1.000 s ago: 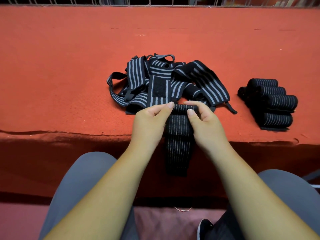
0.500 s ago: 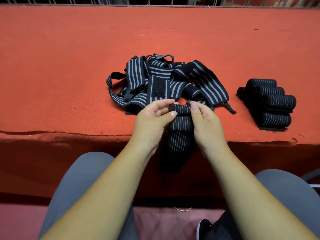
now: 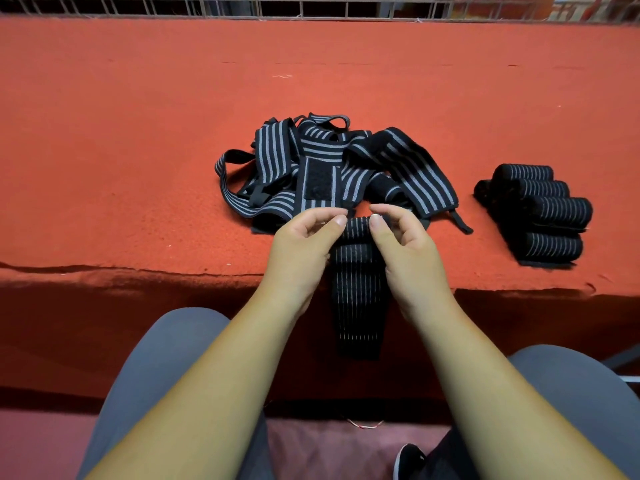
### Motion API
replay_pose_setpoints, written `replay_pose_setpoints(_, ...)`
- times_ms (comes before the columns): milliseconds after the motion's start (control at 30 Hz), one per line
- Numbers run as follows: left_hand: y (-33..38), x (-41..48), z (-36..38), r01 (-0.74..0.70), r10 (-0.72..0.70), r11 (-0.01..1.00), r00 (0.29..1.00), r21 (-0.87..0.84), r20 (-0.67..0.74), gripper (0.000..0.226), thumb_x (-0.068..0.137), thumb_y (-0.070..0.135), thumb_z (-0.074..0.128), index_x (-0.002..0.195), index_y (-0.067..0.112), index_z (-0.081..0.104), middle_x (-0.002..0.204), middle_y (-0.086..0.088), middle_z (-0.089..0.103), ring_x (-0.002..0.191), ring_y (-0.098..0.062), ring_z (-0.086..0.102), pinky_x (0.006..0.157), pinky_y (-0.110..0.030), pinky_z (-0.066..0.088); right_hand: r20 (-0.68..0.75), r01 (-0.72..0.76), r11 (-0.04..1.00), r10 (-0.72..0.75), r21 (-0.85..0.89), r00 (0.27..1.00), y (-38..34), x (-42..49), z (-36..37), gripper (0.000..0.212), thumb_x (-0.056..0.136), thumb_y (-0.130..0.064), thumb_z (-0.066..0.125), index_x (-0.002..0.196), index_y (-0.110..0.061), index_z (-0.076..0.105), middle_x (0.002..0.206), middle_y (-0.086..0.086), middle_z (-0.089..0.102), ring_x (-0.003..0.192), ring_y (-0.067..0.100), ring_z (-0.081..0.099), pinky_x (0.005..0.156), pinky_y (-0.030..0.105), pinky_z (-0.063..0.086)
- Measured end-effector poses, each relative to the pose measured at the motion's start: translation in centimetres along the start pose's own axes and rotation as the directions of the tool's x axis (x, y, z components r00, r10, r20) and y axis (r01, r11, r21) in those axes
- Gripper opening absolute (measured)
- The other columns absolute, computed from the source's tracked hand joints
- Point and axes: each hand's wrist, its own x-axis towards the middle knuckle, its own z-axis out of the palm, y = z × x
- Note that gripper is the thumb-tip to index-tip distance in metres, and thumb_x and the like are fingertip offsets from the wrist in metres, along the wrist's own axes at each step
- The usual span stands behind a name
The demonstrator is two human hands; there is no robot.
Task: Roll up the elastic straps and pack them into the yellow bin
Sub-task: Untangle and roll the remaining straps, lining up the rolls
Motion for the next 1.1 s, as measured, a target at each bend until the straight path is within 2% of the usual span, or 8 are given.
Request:
replay_pose_setpoints(167,-0.14,0.21,-0.03,0.018,-0.02,0.991,1.0,-0.135,-0.015,0.024,0.084,0.022,0.083,0.107,0.016,0.083,0.101,-0.01,0.077,0.094,-0.023,0.066,0.094,-0.048,0.053,0.042,0.005,0.993,0.0,-0.116,0.999,0.05,0.07,-0.13,0.02,0.108,-0.037,0.062,0.117,-0.026,0.075,0.113,-0.005,0.08,0.11,0.017,0.075,0.106,0.054,0.056)
replay_pose_setpoints(300,0.05,-0.15,-0.1,0.066,-0.065,0.996,0.998,-0.058,0.008,0.015,0.095,0.029,0.079,0.104,0.017,0.081,0.097,-0.005,0.079,0.089,-0.021,0.071,0.1,-0.058,0.056,0.026,0.043,0.996,-0.041,-0.078,0.999,0.55,0.22,-0.19,0.01,0.107,-0.023,0.064,0.11,-0.026,0.074,0.108,-0.003,0.078,0.103,0.015,0.073,0.104,0.055,0.056)
replay_pose_setpoints(400,0.02,-0.37,-0.11,0.046,-0.05,0.996,0.997,0.079,0.052,0.022,0.098,0.044,0.074,0.106,0.025,0.081,0.102,-0.001,0.081,0.098,-0.021,0.077,0.093,-0.048,0.061,0.011,0.047,0.998,-0.046,-0.052,0.999,0.69,0.13,-0.31,0.016,0.107,-0.016,0.065,0.112,-0.028,0.074,0.109,-0.001,0.078,0.102,0.014,0.072,0.103,0.052,0.057)
replay_pose_setpoints(533,0.05,-0.32,-0.18,0.009,-0.013,0.997,0.998,0.075,0.054,0.014,0.101,0.03,0.075,0.113,0.028,0.082,0.099,0.007,0.077,0.091,-0.01,0.069,0.077,-0.029,0.054,0.02,-0.002,1.0,0.001,0.015,1.0,0.62,0.01,-0.5,0.023,0.106,-0.01,0.066,0.118,-0.027,0.076,0.112,0.0,0.079,0.102,0.013,0.072,0.1,0.047,0.059)
replay_pose_setpoints(667,0.04,-0.01,-0.36,0.046,-0.043,0.995,0.998,-0.087,0.043,0.031,0.094,0.011,0.078,0.124,0.02,0.079,0.113,-0.004,0.078,0.11,-0.018,0.074,0.105,-0.044,0.058,0.053,-0.046,0.991,0.04,0.122,0.998,-0.06,-0.2,-0.25,0.03,0.107,-0.004,0.064,0.133,-0.018,0.072,0.12,0.003,0.08,0.117,0.018,0.075,0.103,0.036,0.059)
replay_pose_setpoints(800,0.62,-0.32,-0.08,0.044,-0.042,0.991,0.999,-0.13,0.024,0.033,0.098,-0.006,0.07,0.127,0.008,0.072,0.11,-0.007,0.083,0.102,-0.018,0.08,0.087,-0.029,0.062,0.096,-0.031,1.0,0.03,0.006,0.995,0.1,-0.19,0.11,0.034,0.111,-0.013,0.056,0.127,-0.04,0.069,0.127,-0.008,0.078,0.123,0.009,0.071,0.111,0.039,0.054)
replay_pose_setpoints(967,0.22,-0.34,0.02,-0.008,0.008,0.999,1.0,-0.032,-0.01,0.044,0.097,-0.007,0.072,0.139,0.008,0.071,0.118,-0.005,0.082,0.114,-0.015,0.077,0.099,-0.028,0.059,0.093,-0.025,0.991,0.037,-0.13,0.995,0.09,-0.09,0.16,0.036,0.115,-0.025,0.051,0.139,-0.051,0.053,0.126,-0.036,0.068,0.129,-0.013,0.059,0.118,0.027,0.044)
replay_pose_setpoints(1100,0.14,-0.52,0.05,-0.128,0.129,0.95,0.992,0.285,0.015,0.046,0.104,0.015,0.072,0.149,0.018,0.066,0.139,0.009,0.073,0.131,0.003,0.063,0.116,-0.022,0.046,0.085,0.002,0.99,0.01,-0.139,0.996,0.44,-0.16,0.12,0.034,0.115,-0.023,0.049,0.136,-0.049,0.055,0.13,-0.021,0.072,0.124,-0.005,0.065,0.116,0.035,0.049)
